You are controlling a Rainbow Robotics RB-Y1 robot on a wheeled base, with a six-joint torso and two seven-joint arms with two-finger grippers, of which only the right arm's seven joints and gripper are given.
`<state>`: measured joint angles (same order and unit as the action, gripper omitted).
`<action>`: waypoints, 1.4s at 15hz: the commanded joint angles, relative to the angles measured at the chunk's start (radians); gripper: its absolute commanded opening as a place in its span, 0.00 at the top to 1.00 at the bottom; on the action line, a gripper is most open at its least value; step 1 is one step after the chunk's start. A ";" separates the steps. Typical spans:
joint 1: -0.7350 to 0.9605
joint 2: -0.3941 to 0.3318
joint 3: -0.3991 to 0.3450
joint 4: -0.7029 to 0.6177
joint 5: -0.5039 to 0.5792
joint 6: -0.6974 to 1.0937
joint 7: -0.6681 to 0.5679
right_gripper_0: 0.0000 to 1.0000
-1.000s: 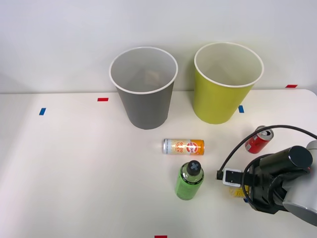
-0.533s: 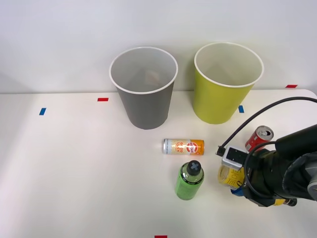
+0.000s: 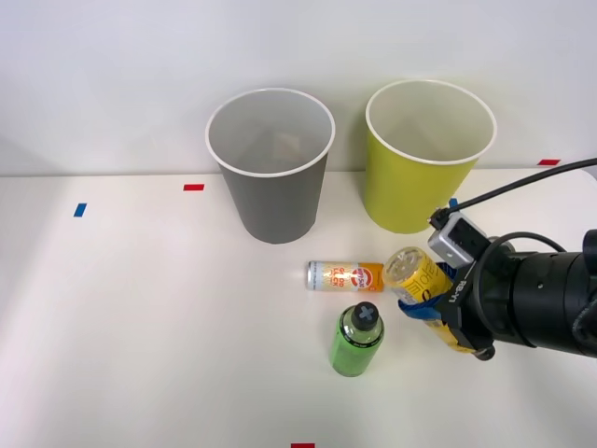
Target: Put cans in the gray bin, plastic bottles in the light green bin
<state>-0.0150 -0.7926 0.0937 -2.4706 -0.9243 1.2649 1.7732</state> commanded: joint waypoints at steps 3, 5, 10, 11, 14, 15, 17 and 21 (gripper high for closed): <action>0.046 0.066 -0.132 -0.036 -0.091 -0.148 -0.066 0.96; 0.106 0.081 -0.173 -0.045 -0.162 -0.298 -0.061 0.95; 0.185 0.090 -0.176 -0.045 -0.272 -0.714 -0.041 0.95; 0.188 0.095 -0.178 -0.042 -0.272 -0.789 -0.041 0.95; 0.190 0.113 -0.176 -0.028 -0.271 -0.953 -0.043 0.95; 0.190 0.113 -0.176 -0.014 -0.268 -0.992 -0.038 0.96; 0.172 0.112 -0.176 0.022 -0.249 -1.033 -0.028 0.96; 0.056 0.102 -0.175 0.141 -0.209 -1.042 -0.015 0.96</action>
<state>0.0795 -0.6874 -0.0827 -2.3629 -1.1445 0.2241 1.7565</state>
